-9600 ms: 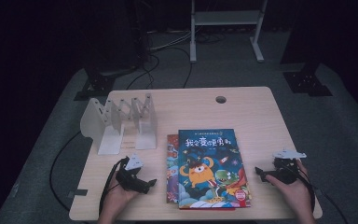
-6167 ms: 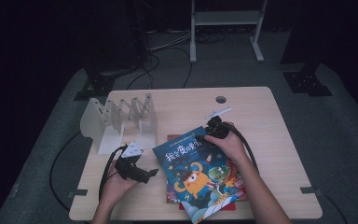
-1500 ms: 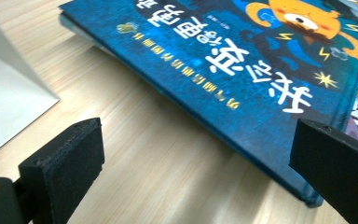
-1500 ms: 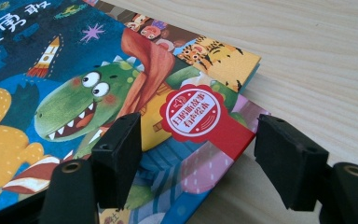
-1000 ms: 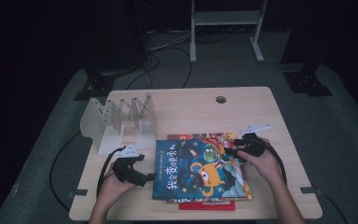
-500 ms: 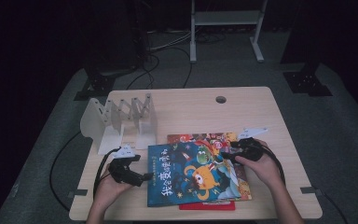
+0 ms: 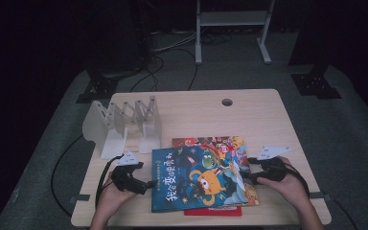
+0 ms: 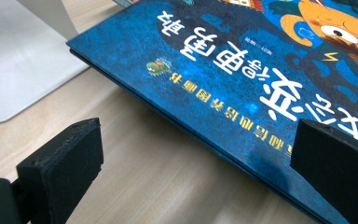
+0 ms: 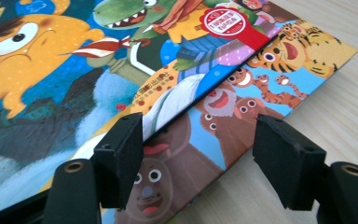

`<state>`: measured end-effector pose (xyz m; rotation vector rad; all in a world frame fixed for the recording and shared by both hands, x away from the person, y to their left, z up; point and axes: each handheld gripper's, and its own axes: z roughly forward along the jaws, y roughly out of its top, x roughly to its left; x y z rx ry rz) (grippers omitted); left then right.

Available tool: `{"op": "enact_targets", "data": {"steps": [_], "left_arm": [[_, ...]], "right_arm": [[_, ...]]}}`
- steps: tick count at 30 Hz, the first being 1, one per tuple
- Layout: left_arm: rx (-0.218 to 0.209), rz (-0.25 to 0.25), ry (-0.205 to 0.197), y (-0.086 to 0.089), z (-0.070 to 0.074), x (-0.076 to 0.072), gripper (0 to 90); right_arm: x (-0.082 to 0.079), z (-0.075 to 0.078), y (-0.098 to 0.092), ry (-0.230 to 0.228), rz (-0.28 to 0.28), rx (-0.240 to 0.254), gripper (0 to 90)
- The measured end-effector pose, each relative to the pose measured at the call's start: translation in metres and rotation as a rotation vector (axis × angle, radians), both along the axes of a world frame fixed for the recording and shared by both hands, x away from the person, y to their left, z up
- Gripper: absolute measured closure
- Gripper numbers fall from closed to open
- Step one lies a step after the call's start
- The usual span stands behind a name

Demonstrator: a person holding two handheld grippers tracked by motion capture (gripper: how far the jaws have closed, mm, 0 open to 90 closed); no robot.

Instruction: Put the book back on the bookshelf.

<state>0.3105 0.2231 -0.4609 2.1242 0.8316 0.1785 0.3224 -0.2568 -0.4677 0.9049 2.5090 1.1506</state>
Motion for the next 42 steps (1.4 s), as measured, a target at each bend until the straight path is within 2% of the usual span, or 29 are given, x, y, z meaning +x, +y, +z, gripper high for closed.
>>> {"op": "enact_targets", "data": {"steps": [6, 9, 15, 21, 31, 36, 40, 42], "left_arm": [[-0.020, 0.007, 0.021, 0.003, -0.004, -0.002, 1.3], [-0.022, 0.013, 0.027, 0.005, -0.006, -0.002, 0.3], [-0.053, 0.020, 0.056, 0.010, -0.010, -0.001, 0.0], [-0.095, 0.009, 0.100, 0.012, -0.015, 0.002, 0.0], [-0.086, -0.036, 0.158, 0.006, -0.015, -0.004, 0.0], [-0.092, -0.027, 0.170, 0.013, -0.016, -0.007, 0.0], [-0.074, -0.014, 0.177, 0.017, -0.012, -0.008, 0.0], [-0.077, -0.010, 0.183, 0.019, -0.010, -0.008, 0.0]], "right_arm": [[-0.001, -0.001, 0.001, -0.003, 0.016, 0.015, 34.9], [-0.002, -0.001, 0.007, -0.007, 0.046, 0.014, 34.4], [-0.003, -0.001, 0.023, -0.016, 0.107, 0.012, 32.9], [-0.003, -0.002, 0.032, -0.014, 0.133, -0.001, 31.0], [-0.005, -0.001, 0.034, -0.023, 0.137, -0.007, 32.9], [-0.007, -0.002, 0.041, -0.023, 0.155, 0.004, 32.8], [-0.009, -0.002, 0.048, -0.026, 0.173, 0.004, 32.7], [-0.010, -0.002, 0.051, -0.023, 0.177, 0.004, 32.6]]}}
